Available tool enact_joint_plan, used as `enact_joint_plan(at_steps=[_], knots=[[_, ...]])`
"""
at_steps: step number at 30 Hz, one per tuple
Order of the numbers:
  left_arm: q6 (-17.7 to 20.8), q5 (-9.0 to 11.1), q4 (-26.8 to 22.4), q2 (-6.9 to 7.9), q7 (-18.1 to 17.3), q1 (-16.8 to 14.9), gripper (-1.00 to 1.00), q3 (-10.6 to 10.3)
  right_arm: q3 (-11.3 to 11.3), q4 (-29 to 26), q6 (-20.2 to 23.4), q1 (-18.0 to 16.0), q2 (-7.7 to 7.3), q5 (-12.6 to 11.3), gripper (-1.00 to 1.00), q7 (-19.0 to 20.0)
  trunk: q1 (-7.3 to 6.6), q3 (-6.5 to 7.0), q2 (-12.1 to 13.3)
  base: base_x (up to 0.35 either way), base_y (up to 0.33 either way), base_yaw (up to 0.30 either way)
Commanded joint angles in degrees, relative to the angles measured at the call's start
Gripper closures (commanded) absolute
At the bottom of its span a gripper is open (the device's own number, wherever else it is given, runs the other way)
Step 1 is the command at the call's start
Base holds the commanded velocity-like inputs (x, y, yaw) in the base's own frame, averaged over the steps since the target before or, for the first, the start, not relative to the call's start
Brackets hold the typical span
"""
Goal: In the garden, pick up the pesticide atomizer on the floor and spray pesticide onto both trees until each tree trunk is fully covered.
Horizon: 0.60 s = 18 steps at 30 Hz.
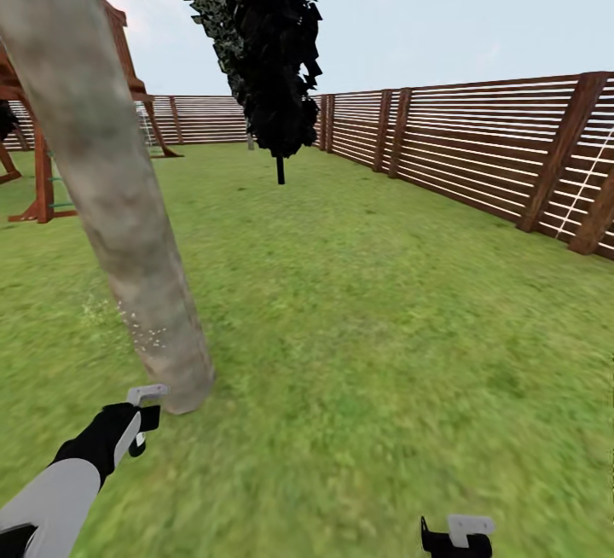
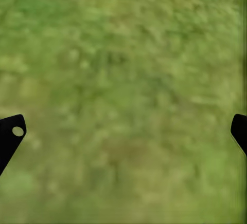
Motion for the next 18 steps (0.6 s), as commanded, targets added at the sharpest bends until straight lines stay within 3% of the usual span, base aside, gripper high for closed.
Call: enact_joint_plan(at_steps=[1, 6, 9, 18], knots=[[0.33, -0.59, -0.12, -0.05, -0.08, -0.03, 1.00, 0.33, 0.50, -0.01, -0.09, -0.02, -0.01, -0.44, -1.00, -0.17, 0.00, -0.05, -0.02, 0.075, -0.262, 0.000], [0.51, -0.71, -0.14, 0.02, 0.61, -0.03, 1.00, 0.14, 0.50, -0.08, -0.09, -0.02, 0.08, -0.44, -1.00, -0.11, 0.00, -0.05, -0.02, 0.011, -0.273, 0.000], [0.69, -0.16, -0.12, 0.14, 5.98, -0.03, 1.00, 0.81, 0.50, -0.09, -0.09, -0.02, 0.08, -0.44, -1.00, -0.11, 0.00, -0.05, -0.02, 0.000, -0.275, 0.064], [0.68, 0.32, 0.04, -0.01, 7.16, -0.03, 1.00, 1.12, 0.50, -0.09, -0.09, -0.02, 0.08, -0.40, -1.00, -0.11, 0.00, -0.05, -0.02, 0.099, -0.274, 0.266]])
